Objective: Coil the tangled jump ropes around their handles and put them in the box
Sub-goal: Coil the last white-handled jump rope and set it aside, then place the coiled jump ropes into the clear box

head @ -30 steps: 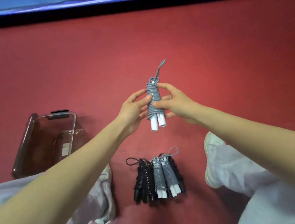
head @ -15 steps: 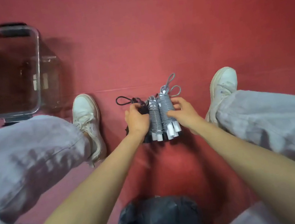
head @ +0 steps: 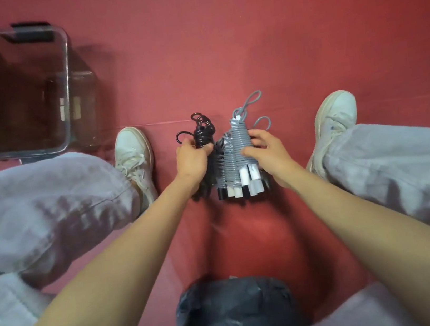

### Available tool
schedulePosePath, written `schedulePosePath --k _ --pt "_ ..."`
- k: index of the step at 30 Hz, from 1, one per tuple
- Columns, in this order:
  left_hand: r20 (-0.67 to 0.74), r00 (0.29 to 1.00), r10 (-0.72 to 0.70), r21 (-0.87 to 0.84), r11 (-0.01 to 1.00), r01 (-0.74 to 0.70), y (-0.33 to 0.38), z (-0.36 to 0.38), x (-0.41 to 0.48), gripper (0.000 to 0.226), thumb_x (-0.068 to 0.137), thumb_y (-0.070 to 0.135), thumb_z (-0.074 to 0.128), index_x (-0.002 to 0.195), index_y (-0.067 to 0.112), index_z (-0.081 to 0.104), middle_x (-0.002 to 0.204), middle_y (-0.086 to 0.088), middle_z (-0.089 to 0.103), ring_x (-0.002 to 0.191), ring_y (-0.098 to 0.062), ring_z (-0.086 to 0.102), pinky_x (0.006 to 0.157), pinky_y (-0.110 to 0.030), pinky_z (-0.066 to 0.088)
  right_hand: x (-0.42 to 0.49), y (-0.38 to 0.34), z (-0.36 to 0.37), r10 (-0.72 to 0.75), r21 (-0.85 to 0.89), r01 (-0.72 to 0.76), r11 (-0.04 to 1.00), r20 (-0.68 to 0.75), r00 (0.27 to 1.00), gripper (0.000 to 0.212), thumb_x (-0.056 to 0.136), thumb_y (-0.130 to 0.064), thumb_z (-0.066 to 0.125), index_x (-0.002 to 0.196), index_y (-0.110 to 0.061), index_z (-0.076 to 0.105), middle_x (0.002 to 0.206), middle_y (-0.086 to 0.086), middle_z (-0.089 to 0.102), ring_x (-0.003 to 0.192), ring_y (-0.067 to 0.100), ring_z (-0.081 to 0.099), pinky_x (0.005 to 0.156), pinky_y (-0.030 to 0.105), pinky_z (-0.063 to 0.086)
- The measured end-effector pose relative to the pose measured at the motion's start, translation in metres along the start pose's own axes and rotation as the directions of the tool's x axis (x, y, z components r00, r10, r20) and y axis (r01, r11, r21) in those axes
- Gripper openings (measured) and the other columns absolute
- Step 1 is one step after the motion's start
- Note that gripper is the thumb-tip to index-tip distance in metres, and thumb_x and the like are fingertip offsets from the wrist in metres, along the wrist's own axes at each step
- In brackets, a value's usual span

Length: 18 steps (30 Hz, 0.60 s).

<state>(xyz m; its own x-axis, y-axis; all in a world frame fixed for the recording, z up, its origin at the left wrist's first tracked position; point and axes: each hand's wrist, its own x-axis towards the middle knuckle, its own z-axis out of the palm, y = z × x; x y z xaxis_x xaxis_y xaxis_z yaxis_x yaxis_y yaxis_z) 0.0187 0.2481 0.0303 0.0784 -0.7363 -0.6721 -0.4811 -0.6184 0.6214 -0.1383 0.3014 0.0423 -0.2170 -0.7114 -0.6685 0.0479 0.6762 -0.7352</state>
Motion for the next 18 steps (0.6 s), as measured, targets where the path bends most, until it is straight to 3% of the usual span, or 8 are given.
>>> schedulePosePath --k 2,4,6,8,11,13,16,18 --pt "0.015 0.997 0.071 -0.08 0.994 -0.069 0.023 -0.012 -0.008 0.017 0.087 0.018 0.066 0.1 0.01 0.058 0.106 -0.01 0.064 0.091 -0.022 0.061 0.078 -0.035 0.046 -0.001 -0.021 0.008 -0.049 0.045 0.048 0.998 0.031 0.998 0.039 0.085 0.005 0.06 0.117 -0.017 0.056 0.1 -0.001 0.065 0.095 0.019 0.064 0.086 0.035 0.054" --pt "0.041 0.995 0.089 -0.211 0.974 -0.079 0.046 -0.024 -0.015 0.025 0.089 0.02 0.066 0.109 0.008 0.057 0.104 -0.012 0.067 0.081 -0.021 0.064 0.075 -0.042 0.054 0.0 -0.047 0.014 -0.114 0.086 0.109 0.99 0.046 0.992 0.043 0.085 0.004 0.059 0.123 -0.016 0.053 0.108 0.002 0.064 0.101 0.021 0.064 0.09 0.039 0.054" --pt "0.083 0.991 0.101 -0.339 0.938 -0.067 0.071 -0.04 -0.024 0.031 0.092 0.018 0.064 0.118 0.008 0.053 0.094 -0.01 0.066 0.063 -0.012 0.065 0.052 -0.024 0.053 0.0 -0.078 0.018 -0.177 0.095 0.172 0.98 0.045 0.983 0.047 0.086 0.003 0.057 0.128 -0.018 0.05 0.111 0.006 0.064 0.093 0.019 0.066 0.082 0.036 0.057" --pt "0.117 0.983 0.142 -0.353 0.931 -0.093 0.101 -0.06 -0.028 0.034 0.092 0.017 0.065 0.121 0.01 0.05 0.085 -0.005 0.065 0.049 -0.004 0.063 0.041 -0.017 0.046 0.003 -0.109 0.021 -0.239 0.108 0.235 0.966 0.028 0.971 0.052 0.086 0.003 0.057 0.132 -0.02 0.047 0.11 0.01 0.065 0.086 0.018 0.066 0.079 0.036 0.056" --pt "0.162 0.968 0.19 -0.343 0.931 -0.125 0.149 -0.094 -0.022 0.035 0.09 0.019 0.066 0.122 0.013 0.053 0.09 -0.005 0.067 0.054 -0.007 0.066 0.047 -0.024 0.052 0.011 -0.153 0.031 -0.273 0.185 0.263 0.947 0.03 0.961 0.05 0.089 0.003 0.057 0.131 -0.021 0.045 0.098 0.004 0.066 0.08 0.013 0.065 0.074 0.031 0.055" --pt "0.191 0.959 0.209 -0.314 0.939 -0.142 0.18 -0.119 -0.008 0.029 0.092 0.016 0.063 0.12 0.015 0.054 0.096 -0.007 0.067 0.067 -0.015 0.067 0.061 -0.032 0.056 0.02 -0.183 0.042 -0.298 0.228 0.286 0.931 0.022 0.954 0.049 0.09 0.005 0.055 0.131 -0.019 0.045 0.092 -0.001 0.065 0.076 0.012 0.064 0.069 0.028 0.053" --pt "0.229 0.946 0.229 -0.244 0.954 -0.172 0.214 -0.157 0.017 0.034 0.092 -0.001 0.056 0.122 0.014 0.052 0.103 -0.01 0.065 0.079 -0.022 0.065 0.074 -0.039 0.056 0.046 -0.22 0.068 -0.348 0.269 0.333 0.904 0.01 0.937 0.054 0.09 0.006 0.053 0.139 -0.015 0.043 0.094 0.002 0.067 0.08 0.017 0.064 0.079 0.037 0.053" --pt "0.216 0.942 0.257 -0.203 0.955 -0.214 0.22 -0.187 0.034 0.044 0.09 -0.008 0.054 0.128 0.013 0.049 0.102 -0.01 0.065 0.077 -0.022 0.067 0.068 -0.034 0.058 0.062 -0.239 0.092 -0.368 0.279 0.345 0.896 0.036 0.929 0.055 0.09 0.006 0.054 0.14 -0.015 0.044 0.102 0.008 0.067 0.087 0.02 0.066 0.085 0.04 0.054"
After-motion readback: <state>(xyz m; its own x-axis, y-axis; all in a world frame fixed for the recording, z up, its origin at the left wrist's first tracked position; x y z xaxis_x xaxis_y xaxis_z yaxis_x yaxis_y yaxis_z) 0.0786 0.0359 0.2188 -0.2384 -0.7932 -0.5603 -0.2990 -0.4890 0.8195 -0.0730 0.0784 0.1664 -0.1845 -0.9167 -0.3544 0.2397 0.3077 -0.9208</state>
